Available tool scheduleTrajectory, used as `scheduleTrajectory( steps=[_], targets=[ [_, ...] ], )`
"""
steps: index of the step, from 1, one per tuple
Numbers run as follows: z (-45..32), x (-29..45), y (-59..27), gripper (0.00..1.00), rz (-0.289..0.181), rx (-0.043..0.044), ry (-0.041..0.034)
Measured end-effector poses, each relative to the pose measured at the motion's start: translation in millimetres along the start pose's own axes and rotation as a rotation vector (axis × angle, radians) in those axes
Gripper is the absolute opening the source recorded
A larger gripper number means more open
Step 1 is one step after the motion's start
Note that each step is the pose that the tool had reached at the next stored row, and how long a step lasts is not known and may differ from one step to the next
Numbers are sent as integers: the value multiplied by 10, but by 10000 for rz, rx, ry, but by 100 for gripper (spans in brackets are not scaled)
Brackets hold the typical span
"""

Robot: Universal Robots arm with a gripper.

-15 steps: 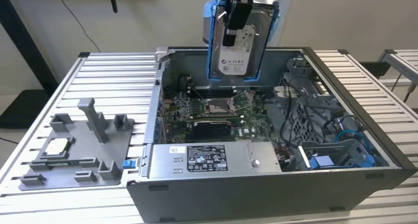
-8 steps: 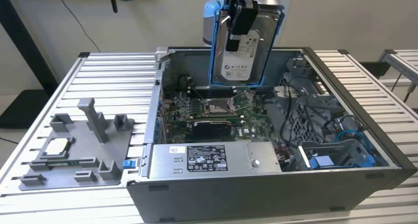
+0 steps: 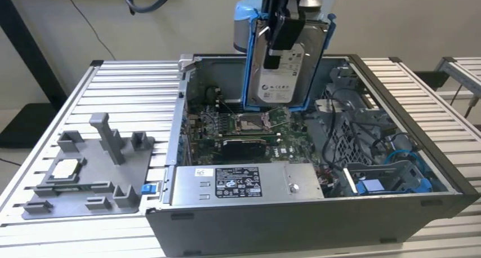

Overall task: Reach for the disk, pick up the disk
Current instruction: 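Pick up the disk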

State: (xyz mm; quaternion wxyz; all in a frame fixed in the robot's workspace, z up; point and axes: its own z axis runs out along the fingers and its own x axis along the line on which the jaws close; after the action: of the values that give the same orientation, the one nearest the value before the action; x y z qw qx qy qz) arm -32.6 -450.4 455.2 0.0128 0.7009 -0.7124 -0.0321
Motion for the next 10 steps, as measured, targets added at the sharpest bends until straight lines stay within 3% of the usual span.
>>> scheduleTrajectory(
  steps=[10],
  targets=[
    [-3,304,-23,0,14,-8,-2]
  ],
)
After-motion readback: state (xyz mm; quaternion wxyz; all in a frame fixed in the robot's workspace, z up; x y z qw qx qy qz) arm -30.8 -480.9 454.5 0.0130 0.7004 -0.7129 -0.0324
